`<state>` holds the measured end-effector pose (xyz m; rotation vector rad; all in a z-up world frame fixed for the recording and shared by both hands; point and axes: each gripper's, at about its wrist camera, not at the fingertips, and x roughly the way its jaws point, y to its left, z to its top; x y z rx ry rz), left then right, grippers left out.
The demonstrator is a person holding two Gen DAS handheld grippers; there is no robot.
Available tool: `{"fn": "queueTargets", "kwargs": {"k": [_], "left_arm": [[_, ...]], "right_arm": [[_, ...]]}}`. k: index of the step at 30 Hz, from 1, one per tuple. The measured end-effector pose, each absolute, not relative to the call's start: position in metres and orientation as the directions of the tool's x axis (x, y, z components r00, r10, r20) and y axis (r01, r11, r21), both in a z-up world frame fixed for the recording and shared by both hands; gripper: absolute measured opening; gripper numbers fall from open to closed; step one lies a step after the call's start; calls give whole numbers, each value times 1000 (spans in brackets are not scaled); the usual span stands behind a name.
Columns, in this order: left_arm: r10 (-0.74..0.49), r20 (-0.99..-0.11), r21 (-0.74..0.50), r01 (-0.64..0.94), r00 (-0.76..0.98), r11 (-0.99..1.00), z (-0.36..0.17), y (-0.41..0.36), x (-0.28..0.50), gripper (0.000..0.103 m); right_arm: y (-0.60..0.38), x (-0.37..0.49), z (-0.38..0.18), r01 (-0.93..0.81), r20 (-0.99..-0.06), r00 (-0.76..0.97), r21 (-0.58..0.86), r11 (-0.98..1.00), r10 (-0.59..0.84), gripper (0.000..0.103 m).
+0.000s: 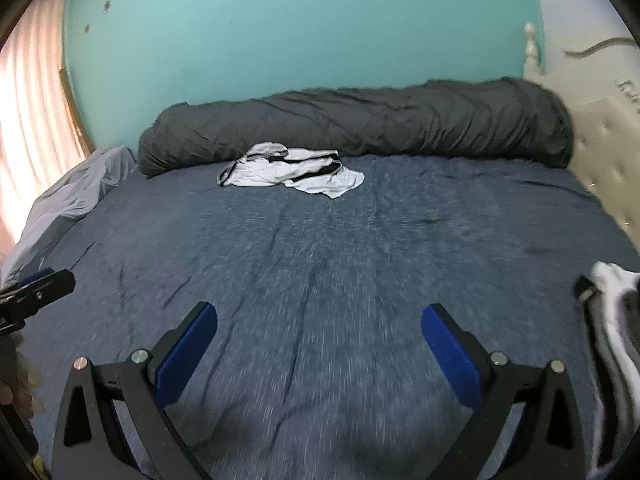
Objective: Fold clothes
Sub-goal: 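Move the right tool toward the white garment and close on its hem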
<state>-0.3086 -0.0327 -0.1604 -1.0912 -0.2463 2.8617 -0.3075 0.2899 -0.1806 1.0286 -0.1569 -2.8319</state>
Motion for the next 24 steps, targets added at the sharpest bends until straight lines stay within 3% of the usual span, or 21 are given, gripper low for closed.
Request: {"fn": "queueTargets", "kwargs": {"k": [18, 24], "left_arm": [[158, -774, -286, 115, -613, -951, -229, -71, -491, 103], [161, -798, -303, 155, -581, -940, -254, -87, -528, 103]], "right_arm": [[283, -538, -246, 25, -761, -632, 169, -985, -146, 103], [280, -606, -271, 17, -791, -603, 113, -993, -100, 99]]}}
